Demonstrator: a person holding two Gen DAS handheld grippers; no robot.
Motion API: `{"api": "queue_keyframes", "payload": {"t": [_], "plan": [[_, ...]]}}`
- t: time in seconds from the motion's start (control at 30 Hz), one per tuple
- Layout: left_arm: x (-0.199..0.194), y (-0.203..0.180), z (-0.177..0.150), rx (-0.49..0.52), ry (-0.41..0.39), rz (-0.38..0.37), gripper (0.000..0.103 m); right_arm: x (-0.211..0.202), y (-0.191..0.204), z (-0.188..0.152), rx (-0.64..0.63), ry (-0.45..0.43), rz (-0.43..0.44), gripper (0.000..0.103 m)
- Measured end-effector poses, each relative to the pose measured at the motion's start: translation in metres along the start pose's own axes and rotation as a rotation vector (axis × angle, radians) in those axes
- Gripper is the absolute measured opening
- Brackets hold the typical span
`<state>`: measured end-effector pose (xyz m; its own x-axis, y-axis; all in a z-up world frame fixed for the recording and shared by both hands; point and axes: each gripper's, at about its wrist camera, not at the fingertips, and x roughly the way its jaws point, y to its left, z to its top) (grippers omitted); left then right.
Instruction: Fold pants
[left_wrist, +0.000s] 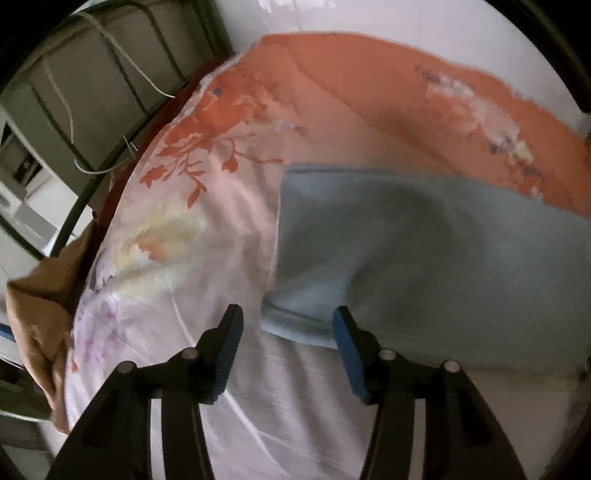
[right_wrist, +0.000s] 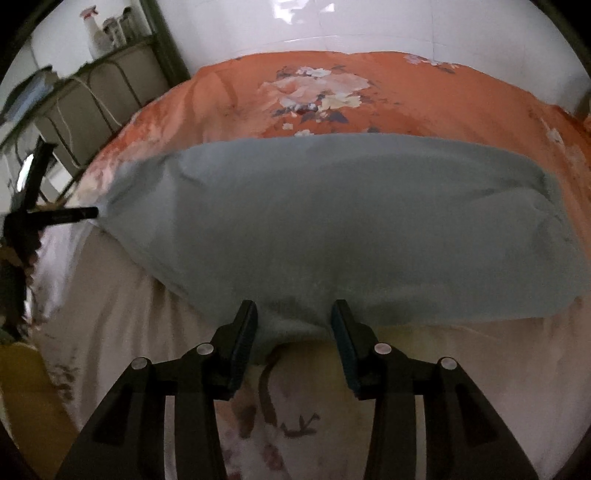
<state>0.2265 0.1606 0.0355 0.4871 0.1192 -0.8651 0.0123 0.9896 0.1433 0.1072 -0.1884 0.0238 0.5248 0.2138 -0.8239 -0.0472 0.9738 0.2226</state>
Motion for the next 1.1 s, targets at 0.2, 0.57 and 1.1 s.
{"api": "queue_keyframes", "payload": {"t": [0.2, 0.57, 1.1], "plan": [[-0.017, 0.001, 0.021, -0.121, -0.105, -0.128, 0.053, -0.013, 0.003, 0.004, -0.043, -0.038, -0.024, 0.043], [0.035, -0.071, 0.060, -0.005, -0.019, -0.268, 0.027, 0.019, 0.010, 0.004, -0.059, -0.004, -0.060, 0.043], [0.049, 0.025, 0.051, -0.125, 0.013, -0.139, 0.063, -0.004, -0.004, -0.001, 0.008, -0.002, -0.005, 0.043]]}}
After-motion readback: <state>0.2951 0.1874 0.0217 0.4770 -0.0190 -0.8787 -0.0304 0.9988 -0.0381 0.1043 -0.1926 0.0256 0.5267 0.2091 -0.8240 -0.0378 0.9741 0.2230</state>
